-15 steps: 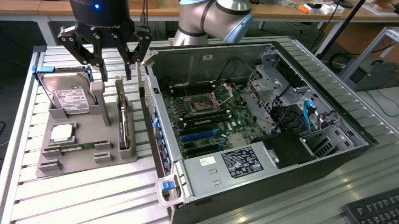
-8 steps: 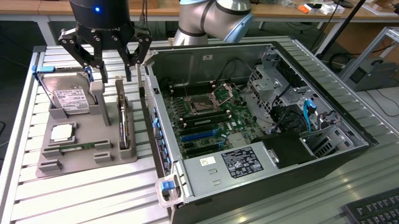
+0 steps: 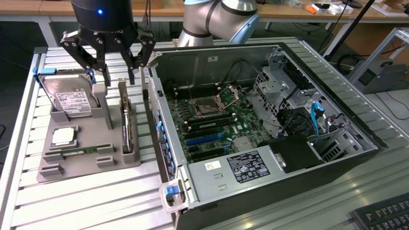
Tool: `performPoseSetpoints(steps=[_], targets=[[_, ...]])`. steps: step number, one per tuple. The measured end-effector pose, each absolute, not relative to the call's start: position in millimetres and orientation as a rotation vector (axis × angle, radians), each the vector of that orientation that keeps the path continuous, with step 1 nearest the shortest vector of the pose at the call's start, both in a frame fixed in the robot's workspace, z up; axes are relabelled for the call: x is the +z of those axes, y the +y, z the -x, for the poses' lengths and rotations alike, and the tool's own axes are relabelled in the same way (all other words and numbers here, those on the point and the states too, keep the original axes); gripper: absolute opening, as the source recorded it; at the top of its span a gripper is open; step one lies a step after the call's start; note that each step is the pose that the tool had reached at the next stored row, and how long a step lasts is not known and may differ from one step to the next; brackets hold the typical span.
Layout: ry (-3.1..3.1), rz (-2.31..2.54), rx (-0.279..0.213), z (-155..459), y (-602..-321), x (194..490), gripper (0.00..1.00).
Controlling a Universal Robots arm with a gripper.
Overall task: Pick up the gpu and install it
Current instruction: 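Pick up the gpu and move the gpu toward the slot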
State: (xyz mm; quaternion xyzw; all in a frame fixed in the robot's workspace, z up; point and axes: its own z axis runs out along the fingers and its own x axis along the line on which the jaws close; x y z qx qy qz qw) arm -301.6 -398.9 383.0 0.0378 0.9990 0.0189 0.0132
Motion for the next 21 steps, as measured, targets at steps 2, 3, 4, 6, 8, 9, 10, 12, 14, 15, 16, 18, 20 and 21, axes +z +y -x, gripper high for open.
performPoseSetpoints(steps=[2, 3, 4, 6, 8, 9, 10, 12, 14, 15, 16, 18, 20, 21], targets=[[3.112, -0.118, 0.059, 301.7, -398.9, 382.4, 0.48], [3.112, -0.118, 0.059, 301.7, -398.9, 382.1, 0.48], [3.113, -0.118, 0.059, 301.7, -399.0, 381.7, 0.48], [3.113, -0.118, 0.058, 301.8, -398.9, 380.9, 0.48], [3.112, -0.118, 0.058, 301.8, -398.9, 380.2, 0.48], [3.112, -0.118, 0.058, 301.8, -399.0, 379.8, 0.48], [3.112, -0.118, 0.058, 301.8, -398.9, 379.5, 0.48], [3.112, -0.118, 0.058, 301.8, -398.9, 378.9, 0.48], [3.112, -0.118, 0.058, 301.8, -398.9, 378.4, 0.48], [3.112, -0.118, 0.058, 301.8, -398.9, 378.0, 0.48], [3.112, -0.118, 0.058, 301.8, -398.9, 377.7, 0.48], [3.112, -0.118, 0.058, 301.8, -398.9, 376.9, 0.48], [3.112, -0.118, 0.057, 301.8, -399.0, 375.7, 0.48], [3.113, -0.118, 0.057, 301.8, -399.0, 375.5, 0.48]])
